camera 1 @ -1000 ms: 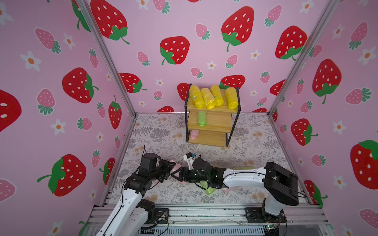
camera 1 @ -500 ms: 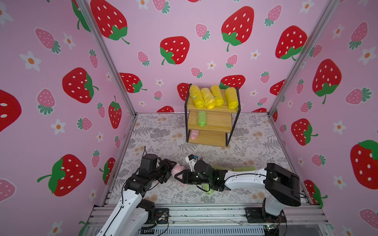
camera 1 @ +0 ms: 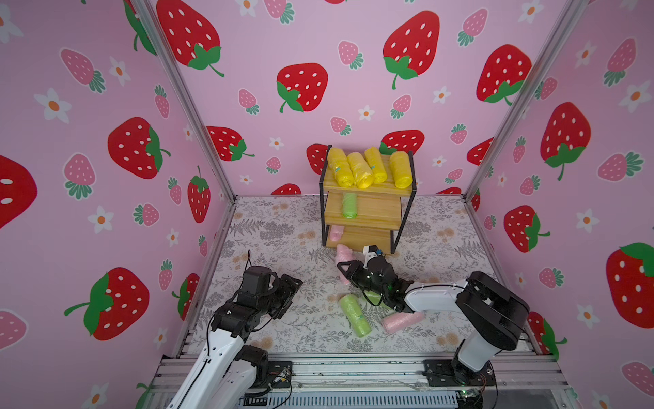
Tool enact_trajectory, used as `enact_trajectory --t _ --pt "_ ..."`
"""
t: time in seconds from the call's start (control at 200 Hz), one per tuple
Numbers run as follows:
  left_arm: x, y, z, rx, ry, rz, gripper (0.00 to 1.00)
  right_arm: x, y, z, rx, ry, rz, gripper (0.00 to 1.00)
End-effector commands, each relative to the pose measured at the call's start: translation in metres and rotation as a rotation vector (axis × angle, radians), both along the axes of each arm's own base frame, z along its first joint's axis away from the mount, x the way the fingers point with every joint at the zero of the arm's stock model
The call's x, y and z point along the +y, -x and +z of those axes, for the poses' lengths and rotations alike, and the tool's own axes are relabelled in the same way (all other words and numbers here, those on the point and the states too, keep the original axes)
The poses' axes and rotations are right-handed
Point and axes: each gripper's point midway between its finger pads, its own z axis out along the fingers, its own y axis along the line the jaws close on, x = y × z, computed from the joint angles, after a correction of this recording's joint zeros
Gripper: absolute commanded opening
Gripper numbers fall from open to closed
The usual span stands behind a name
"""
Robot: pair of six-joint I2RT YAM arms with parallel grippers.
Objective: Sort the rolls of trash bags by color and place them on the shelf
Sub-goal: Pick up the roll of trash bags from the center of the board, then place the roll of trash bags on the shelf.
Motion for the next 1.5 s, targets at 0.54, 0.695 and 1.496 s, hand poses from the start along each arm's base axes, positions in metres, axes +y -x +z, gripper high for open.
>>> enact_trajectory --t 0.54,0.695,1.496 --pt "0.003 0.003 -0.006 0.007 -0.063 -0.05 0.79 -0.04 -0.117 0.0 -0.104 -0.412 -0.364 0.06" --pt "0.001 0.001 -0.008 0.011 -0.058 -0.057 0.78 -0.041 -0.137 -0.002 -0.075 -0.414 -0.36 0.12" --pt "-0.01 0.002 -0.014 0.021 -0.002 -0.09 0.78 -0.054 -0.124 -0.044 0.229 -0.349 -0.367 0.78"
